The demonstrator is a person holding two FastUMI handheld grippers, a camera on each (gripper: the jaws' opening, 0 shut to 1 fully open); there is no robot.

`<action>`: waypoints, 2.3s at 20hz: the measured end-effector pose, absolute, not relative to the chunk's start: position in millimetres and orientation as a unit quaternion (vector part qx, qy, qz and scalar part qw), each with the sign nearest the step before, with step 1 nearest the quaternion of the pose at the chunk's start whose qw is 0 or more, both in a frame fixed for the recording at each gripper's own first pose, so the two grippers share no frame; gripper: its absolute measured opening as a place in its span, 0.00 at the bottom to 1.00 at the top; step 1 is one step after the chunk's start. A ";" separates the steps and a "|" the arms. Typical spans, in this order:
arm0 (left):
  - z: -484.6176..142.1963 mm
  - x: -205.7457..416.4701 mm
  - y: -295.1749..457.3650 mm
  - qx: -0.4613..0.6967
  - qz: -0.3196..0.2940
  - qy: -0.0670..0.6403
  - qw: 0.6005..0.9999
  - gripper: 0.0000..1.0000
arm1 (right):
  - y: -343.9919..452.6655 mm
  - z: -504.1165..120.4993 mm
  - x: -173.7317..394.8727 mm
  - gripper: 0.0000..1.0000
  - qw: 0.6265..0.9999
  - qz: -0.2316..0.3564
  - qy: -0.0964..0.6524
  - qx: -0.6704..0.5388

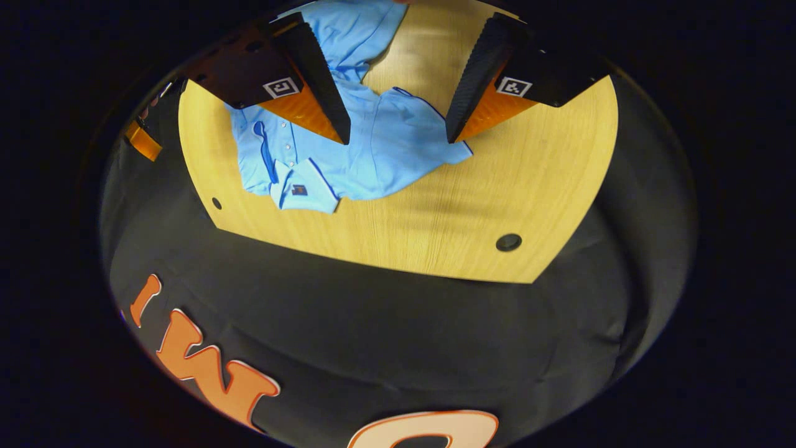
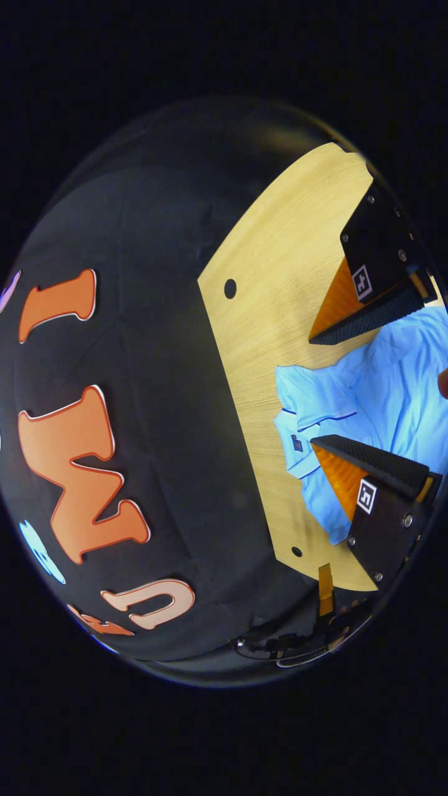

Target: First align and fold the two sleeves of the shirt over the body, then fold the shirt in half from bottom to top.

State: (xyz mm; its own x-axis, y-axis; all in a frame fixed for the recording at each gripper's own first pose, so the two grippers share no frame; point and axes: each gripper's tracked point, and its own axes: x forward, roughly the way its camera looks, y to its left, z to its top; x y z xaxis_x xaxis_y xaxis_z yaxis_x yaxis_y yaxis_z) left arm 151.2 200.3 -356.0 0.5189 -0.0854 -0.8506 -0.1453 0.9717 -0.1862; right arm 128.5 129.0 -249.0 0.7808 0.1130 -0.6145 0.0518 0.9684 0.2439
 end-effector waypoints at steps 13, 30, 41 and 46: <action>-447.1 159.8 193.7 -0.123 0.077 0.633 0.760 0.96 | 90.2 -211.3 93.0 0.89 0.954 -0.011 0.280 0.103; -468.7 175.9 178.4 -0.117 0.070 0.642 0.755 0.12 | 53.2 -185.8 43.0 0.90 0.956 -0.033 0.274 0.099; -417.9 216.5 91.7 -0.069 -0.049 0.589 0.804 0.13 | 45.3 -194.0 21.0 0.91 0.949 -0.043 0.298 0.093; -416.6 221.1 35.6 -0.091 -0.116 0.586 0.797 0.13 | 42.7 -199.5 5.1 0.92 0.944 -0.059 0.313 0.092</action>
State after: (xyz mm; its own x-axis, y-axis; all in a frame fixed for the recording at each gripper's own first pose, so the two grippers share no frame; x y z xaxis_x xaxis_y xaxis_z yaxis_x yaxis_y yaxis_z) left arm 221.1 35.6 -416.6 0.2874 -0.2912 -0.9125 0.0774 0.9566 -0.2809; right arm 5.1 42.7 -199.5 0.7974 -0.0540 -0.6010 0.1688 0.9762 0.1361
